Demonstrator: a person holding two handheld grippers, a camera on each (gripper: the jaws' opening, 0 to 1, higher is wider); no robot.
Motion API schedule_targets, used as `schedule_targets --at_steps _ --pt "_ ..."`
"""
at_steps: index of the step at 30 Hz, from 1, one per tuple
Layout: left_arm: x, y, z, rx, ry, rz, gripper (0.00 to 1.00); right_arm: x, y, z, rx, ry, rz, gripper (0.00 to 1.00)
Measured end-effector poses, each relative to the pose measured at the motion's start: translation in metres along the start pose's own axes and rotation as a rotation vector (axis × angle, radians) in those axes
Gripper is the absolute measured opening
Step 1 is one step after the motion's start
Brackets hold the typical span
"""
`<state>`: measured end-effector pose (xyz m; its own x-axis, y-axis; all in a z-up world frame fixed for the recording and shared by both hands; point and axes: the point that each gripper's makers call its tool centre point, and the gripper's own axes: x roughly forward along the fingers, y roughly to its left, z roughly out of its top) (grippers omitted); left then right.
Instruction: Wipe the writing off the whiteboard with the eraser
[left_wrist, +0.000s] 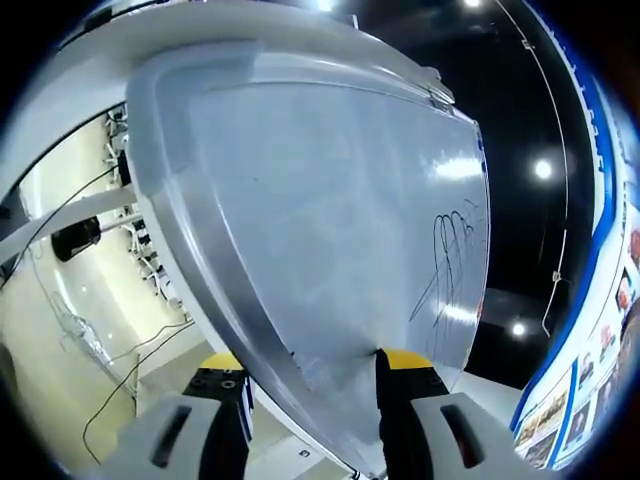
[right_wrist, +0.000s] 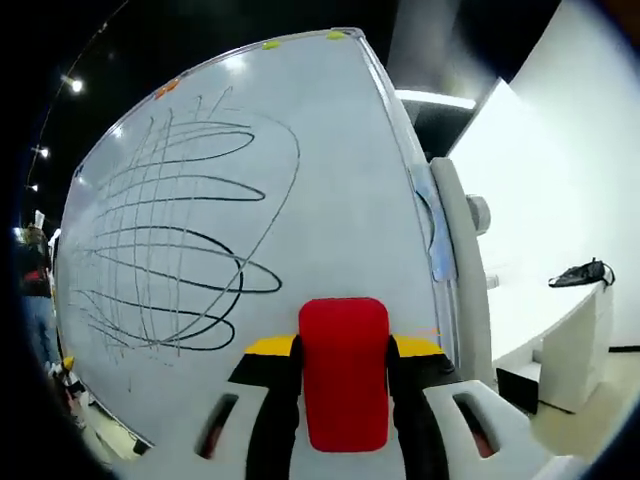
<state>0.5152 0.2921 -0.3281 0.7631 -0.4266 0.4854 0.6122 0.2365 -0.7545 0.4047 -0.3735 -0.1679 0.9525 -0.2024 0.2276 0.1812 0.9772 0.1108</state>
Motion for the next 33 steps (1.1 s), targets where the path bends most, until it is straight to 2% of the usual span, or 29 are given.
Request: schedule_targets --at_steps 4,11,17,22,33 --pt "-0.002 -0.005 -0.002 0.001 -0.008 -0.003 0.5 0.002 0.0 0.003 -0.005 -0.002 -0.003 0.36" --pt "0.0 0.0 0.001 -0.007 -0.018 -0.004 0.5 0.001 0.007 -0.002 0.013 -0.033 -0.006 0.36" --pt "0.0 0.003 0.003 -0.009 -0.019 -0.003 0.5 -0.001 0.024 -0.004 0.0 -0.048 -0.004 0.36" --pt "0.002 0.008 0.006 -0.012 -0.017 0.001 0.5 -0.003 0.039 -0.006 -0.045 -0.045 0.008 0.36" --pt "0.0 0.003 0.004 -0.015 -0.023 -0.004 0.5 -0.011 0.057 -0.009 0.008 -0.087 -0.009 0.36"
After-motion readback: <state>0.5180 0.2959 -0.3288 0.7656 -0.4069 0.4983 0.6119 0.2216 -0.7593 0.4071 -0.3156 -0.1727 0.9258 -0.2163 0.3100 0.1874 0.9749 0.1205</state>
